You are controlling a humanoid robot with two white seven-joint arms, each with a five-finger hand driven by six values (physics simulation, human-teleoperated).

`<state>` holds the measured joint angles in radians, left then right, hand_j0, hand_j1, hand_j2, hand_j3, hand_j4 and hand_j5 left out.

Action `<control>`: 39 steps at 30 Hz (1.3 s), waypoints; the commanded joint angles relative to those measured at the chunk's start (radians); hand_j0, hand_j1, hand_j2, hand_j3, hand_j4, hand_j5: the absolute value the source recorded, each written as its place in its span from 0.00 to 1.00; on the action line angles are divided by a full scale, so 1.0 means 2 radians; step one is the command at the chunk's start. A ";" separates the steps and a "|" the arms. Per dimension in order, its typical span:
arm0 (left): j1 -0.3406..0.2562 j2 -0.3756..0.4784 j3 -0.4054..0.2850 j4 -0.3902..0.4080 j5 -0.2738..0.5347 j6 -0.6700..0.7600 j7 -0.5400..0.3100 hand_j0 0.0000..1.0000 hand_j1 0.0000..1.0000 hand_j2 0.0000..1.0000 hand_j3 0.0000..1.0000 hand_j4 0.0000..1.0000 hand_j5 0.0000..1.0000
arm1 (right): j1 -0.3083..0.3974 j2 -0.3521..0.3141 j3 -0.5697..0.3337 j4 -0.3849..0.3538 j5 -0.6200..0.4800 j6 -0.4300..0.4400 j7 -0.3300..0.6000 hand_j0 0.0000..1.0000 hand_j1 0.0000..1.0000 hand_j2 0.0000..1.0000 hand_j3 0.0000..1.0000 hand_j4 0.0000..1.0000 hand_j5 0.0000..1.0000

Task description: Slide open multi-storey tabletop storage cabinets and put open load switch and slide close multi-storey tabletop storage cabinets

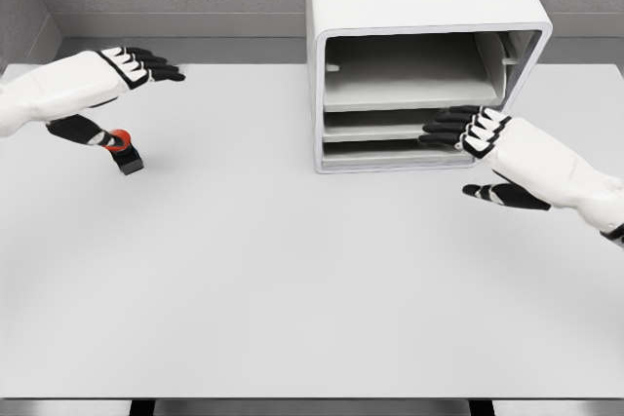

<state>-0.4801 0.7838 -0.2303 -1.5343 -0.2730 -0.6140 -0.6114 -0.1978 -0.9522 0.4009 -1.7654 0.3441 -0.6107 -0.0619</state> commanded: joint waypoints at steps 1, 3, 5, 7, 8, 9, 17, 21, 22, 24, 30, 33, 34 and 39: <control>0.001 0.025 -0.024 0.008 0.047 0.002 0.000 1.00 1.00 1.00 1.00 1.00 1.00 | -0.002 0.001 0.020 0.000 -0.003 0.000 -0.001 0.92 0.92 0.92 0.92 0.92 0.92; 0.002 0.025 -0.026 0.009 0.080 0.002 0.000 1.00 1.00 1.00 1.00 1.00 1.00 | -0.015 0.002 0.034 0.000 -0.003 0.000 0.000 0.92 0.92 0.92 0.92 0.92 0.92; 0.002 0.026 -0.026 0.011 0.085 0.002 0.000 1.00 1.00 1.00 1.00 1.00 1.00 | -0.026 0.012 0.043 0.000 -0.003 0.000 0.001 0.92 0.92 0.92 0.92 0.92 0.92; 0.003 0.025 -0.027 0.029 0.085 0.002 0.000 1.00 1.00 1.00 1.00 1.00 1.00 | -0.051 0.026 0.066 0.006 -0.003 0.000 0.003 0.92 0.92 0.92 0.92 0.92 0.92; 0.004 0.022 -0.027 0.040 0.085 0.002 0.000 1.00 1.00 1.00 1.00 1.00 1.00 | -0.060 0.029 0.076 0.008 -0.003 0.000 0.003 0.92 0.92 0.92 0.92 0.92 0.92; 0.002 0.019 -0.027 0.055 0.083 0.002 0.000 1.00 1.00 1.00 1.00 1.00 1.00 | -0.066 0.031 0.083 0.008 -0.003 0.000 0.003 0.92 0.92 0.92 0.92 0.92 0.92; -0.011 -0.004 -0.060 0.115 0.032 0.002 0.000 1.00 1.00 1.00 1.00 1.00 1.00 | -0.124 0.039 0.130 0.038 -0.012 0.000 0.003 0.92 0.92 0.92 0.92 0.92 0.92; -0.018 -0.020 -0.060 0.134 0.024 0.002 0.000 1.00 1.00 1.00 1.00 1.00 1.00 | -0.150 0.063 0.142 0.073 -0.012 0.000 0.003 0.92 0.92 0.92 0.92 0.92 0.92; -0.021 -0.021 -0.060 0.141 0.022 0.002 0.000 1.00 1.00 1.00 1.00 1.00 1.00 | -0.159 0.072 0.148 0.085 -0.012 0.000 0.004 0.93 0.93 0.93 0.93 0.93 0.93; -0.028 -0.035 -0.060 0.149 0.007 0.002 0.000 1.00 1.00 1.00 1.00 1.00 1.00 | -0.175 0.090 0.156 0.110 -0.012 0.000 0.005 0.93 0.93 0.93 0.93 0.93 0.93; -0.040 -0.049 -0.060 0.167 -0.008 0.002 0.000 1.00 1.00 1.00 1.00 1.00 1.00 | -0.191 0.107 0.157 0.147 -0.012 0.000 0.005 0.91 0.91 0.91 0.91 0.91 0.91; -0.040 -0.049 -0.060 0.180 -0.009 0.002 0.000 1.00 1.00 1.00 1.00 1.00 1.00 | -0.194 0.113 0.157 0.156 -0.012 0.000 0.005 0.87 0.87 0.87 0.87 0.87 0.87; -0.040 -0.049 -0.060 0.183 -0.009 0.002 0.000 1.00 1.00 1.00 1.00 1.00 1.00 | -0.197 0.113 0.157 0.158 -0.012 0.000 0.005 0.88 0.88 0.88 0.88 0.88 0.88; -0.044 -0.053 -0.060 0.202 -0.019 0.002 0.000 1.00 1.00 1.00 1.00 1.00 1.00 | -0.212 0.120 0.166 0.178 -0.012 0.000 0.005 0.89 0.89 0.89 0.89 0.89 0.89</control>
<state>-0.5706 0.6800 -0.3504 -1.1463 -0.3108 -0.6135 -0.6113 -0.6228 -0.7174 0.7301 -1.4254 0.3251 -0.6107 -0.0516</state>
